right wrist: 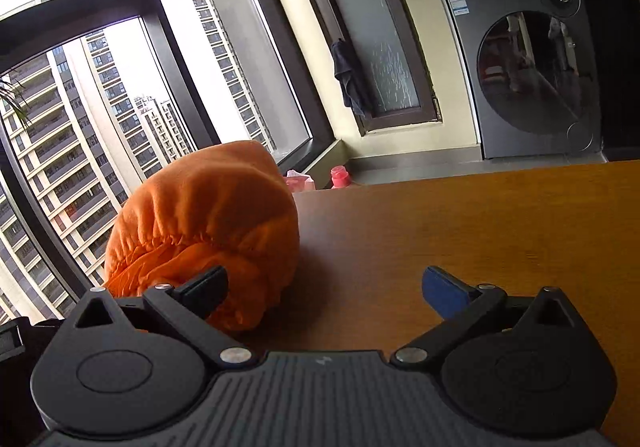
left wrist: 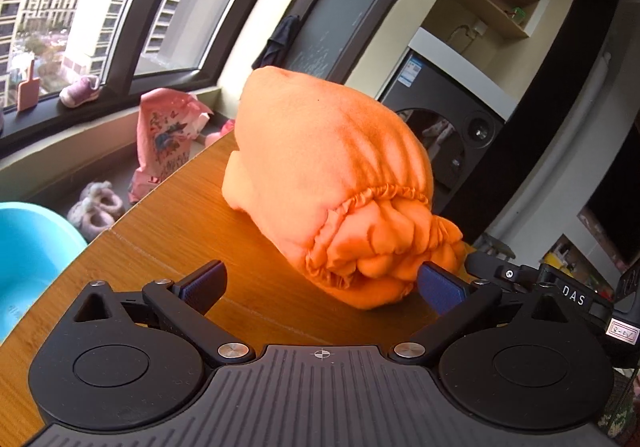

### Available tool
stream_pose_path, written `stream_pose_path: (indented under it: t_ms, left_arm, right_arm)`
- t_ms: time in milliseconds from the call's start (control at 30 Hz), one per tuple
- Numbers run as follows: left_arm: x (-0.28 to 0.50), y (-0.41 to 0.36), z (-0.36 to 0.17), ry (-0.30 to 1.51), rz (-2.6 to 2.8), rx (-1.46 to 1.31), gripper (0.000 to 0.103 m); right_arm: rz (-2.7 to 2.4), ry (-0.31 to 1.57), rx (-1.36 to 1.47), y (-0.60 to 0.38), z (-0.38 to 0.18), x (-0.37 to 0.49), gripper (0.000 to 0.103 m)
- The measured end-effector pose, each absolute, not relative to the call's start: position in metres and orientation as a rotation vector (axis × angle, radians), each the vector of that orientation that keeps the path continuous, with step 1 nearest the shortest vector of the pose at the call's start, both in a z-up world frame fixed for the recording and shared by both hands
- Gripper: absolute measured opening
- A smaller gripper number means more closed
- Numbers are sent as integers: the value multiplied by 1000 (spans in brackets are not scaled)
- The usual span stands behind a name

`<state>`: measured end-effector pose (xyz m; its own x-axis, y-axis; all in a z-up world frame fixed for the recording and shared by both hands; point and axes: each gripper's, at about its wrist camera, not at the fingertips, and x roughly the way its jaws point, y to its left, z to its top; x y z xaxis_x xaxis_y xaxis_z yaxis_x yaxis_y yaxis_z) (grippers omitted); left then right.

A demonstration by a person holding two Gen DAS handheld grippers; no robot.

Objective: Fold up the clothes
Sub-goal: 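Set the rolled orange bundle on the table and open both tools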

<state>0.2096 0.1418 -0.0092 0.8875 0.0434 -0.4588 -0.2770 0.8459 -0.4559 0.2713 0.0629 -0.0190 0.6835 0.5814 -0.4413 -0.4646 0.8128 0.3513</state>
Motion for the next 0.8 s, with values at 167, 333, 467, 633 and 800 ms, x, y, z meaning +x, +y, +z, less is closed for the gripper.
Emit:
stream_pose_path:
  t_ms: [167, 333, 467, 633, 800]
  left_arm:
    - [184, 104, -5, 522, 275, -466, 103]
    - [170, 75, -2, 617, 440, -324, 103]
    - [179, 60, -4, 718, 517, -189, 103]
    - [179, 64, -3, 713, 543, -202, 103]
    - [179, 62, -2, 709, 546, -201, 103]
  right_arm:
    - [530, 576, 135, 46, -17, 228, 103]
    - [453, 597, 43, 34, -16, 199, 103]
    - [449, 635, -27, 39, -18, 202, 103]
    - [457, 718, -167, 59, -28, 208, 103]
    - [458, 690, -161, 57, -31, 207, 103]
